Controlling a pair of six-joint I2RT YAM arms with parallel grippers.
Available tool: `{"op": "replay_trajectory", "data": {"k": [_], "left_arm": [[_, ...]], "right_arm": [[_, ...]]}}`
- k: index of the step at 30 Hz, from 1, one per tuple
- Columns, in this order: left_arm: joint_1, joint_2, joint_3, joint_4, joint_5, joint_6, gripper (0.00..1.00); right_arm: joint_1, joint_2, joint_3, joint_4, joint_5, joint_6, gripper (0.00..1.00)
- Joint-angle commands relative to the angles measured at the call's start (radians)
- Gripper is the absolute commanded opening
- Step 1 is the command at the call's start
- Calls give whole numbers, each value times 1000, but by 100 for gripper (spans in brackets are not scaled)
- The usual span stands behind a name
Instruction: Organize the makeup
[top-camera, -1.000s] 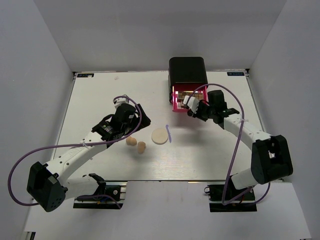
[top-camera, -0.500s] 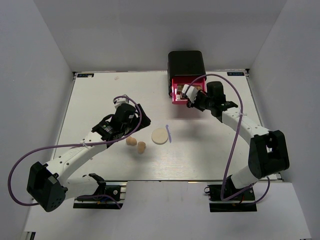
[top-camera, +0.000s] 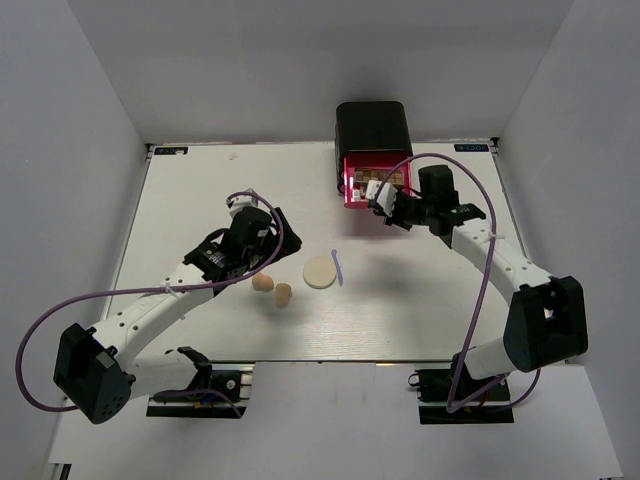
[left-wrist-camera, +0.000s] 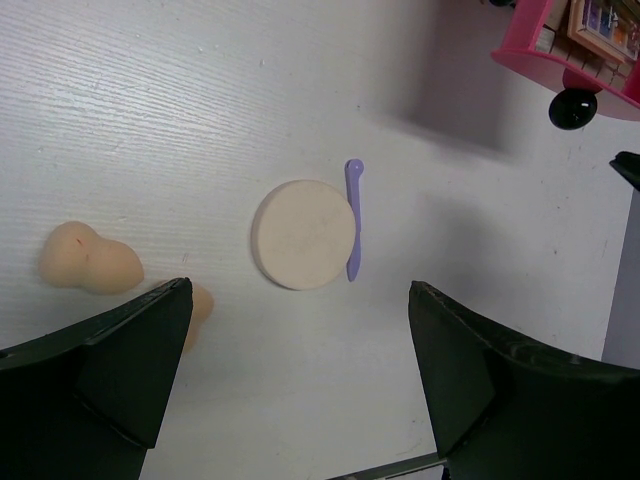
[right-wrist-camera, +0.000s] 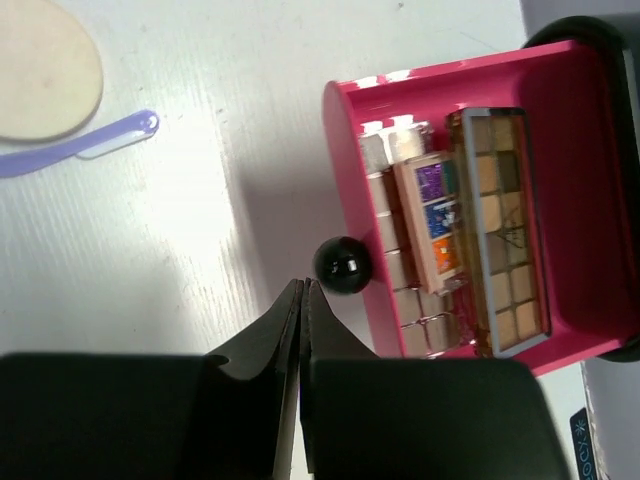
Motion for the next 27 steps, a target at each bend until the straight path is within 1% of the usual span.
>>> {"op": "replay_trajectory", "data": {"k": [1, 6, 7, 8, 9, 10, 11, 12, 13, 14, 15, 17, 18, 20, 21, 22, 24, 25, 27], "left_arm": [[5, -3, -2, 14, 4, 2, 98], [5, 3, -2, 19, 10, 2, 98], [5, 3, -2, 19, 9, 2, 98], [5, 3, 0, 16, 10, 2, 98], [5, 3, 1, 16, 7, 2, 98], [5, 4, 3, 10, 6, 2, 98], [5, 3, 4, 8, 4, 1, 98], [5, 3, 4, 7, 3, 1, 98], [5, 3, 4, 7, 3, 1, 98], [5, 3, 4, 7, 1, 1, 98], [5, 6, 4, 8, 3, -1, 98], [5, 12, 7, 13, 6, -1, 98], [5, 15, 9, 14, 9, -1, 98], [5, 23, 12, 15, 15, -1, 98], [5, 27, 15, 13, 13, -1, 98], [5, 27, 15, 13, 15, 1, 98], [5, 27, 15, 11, 13, 1, 98], [5, 27, 15, 11, 15, 1, 98], [5, 27, 15, 11, 15, 1, 98]], "right_arm": [[-4, -19, -29, -54, -36, -55, 3], [-1, 14, -68, 10, 1, -56, 0], [-1, 22, -100, 31, 7, -52, 0], [4, 20, -125, 110, 30, -43, 0], [8, 16, -151, 149, 35, -33, 0], [10, 2, -214, 203, 44, -29, 0], [21, -6, -248, 325, 73, -23, 0], [24, -13, -283, 382, 85, -23, 0], [31, -28, -353, 437, 101, -27, 0], [36, -33, -387, 494, 130, -33, 0], [42, -36, -420, 593, 139, -44, 0], [48, -24, -498, 689, 186, -79, 0], [61, -6, -519, 799, 203, -84, 0], [65, 20, -577, 911, 251, -104, 0], [70, 58, -593, 977, 272, -111, 0], [77, 80, -605, 1098, 315, -133, 0], [84, 159, -618, 1206, 364, -147, 0], [88, 186, -615, 1292, 407, -162, 0], [91, 256, -593, 1354, 441, -170, 0]]}}
